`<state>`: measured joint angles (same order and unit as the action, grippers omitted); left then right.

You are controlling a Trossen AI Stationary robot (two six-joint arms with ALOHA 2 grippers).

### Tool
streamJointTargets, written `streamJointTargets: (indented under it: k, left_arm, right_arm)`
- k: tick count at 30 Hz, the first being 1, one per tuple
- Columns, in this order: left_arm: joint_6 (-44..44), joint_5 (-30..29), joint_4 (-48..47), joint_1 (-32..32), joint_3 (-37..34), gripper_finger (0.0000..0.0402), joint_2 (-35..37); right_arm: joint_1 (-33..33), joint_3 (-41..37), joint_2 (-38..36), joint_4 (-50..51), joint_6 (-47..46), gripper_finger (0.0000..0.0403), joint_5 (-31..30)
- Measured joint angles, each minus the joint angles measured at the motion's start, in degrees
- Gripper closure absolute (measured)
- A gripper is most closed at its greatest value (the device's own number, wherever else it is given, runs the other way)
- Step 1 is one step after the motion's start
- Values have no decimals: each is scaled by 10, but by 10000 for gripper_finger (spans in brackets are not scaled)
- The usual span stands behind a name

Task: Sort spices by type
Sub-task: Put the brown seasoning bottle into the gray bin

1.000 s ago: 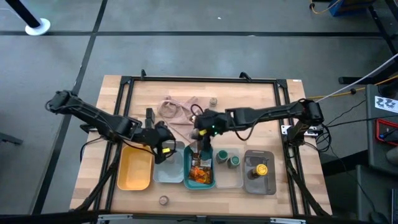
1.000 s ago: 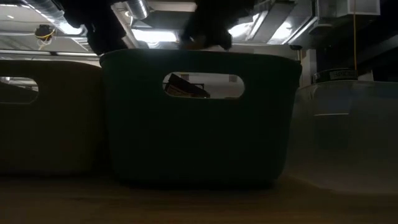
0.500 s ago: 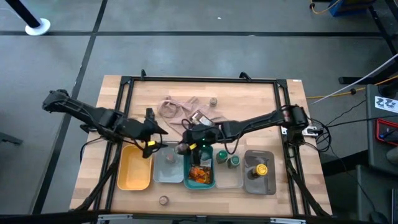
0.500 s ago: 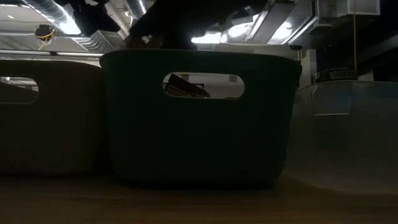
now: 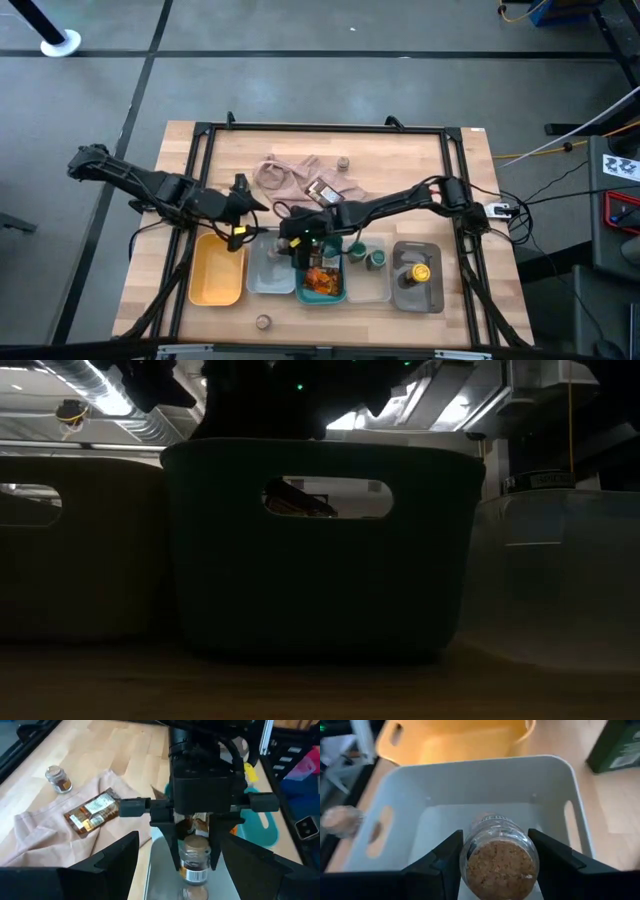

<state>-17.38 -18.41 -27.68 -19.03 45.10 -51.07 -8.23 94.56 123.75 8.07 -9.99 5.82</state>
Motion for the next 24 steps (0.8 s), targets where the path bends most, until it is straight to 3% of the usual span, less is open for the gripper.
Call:
streamJointTargets:
  k: [7, 24]
  left_arm:
    - [13, -4, 2, 0, -24, 137, 0]
    - [-20, -13, 17, 0, -85, 137, 0]
  right_arm:
    - [0, 33, 15, 61, 17, 210, -64]
    - [16, 35, 18, 101, 15, 210, -66]
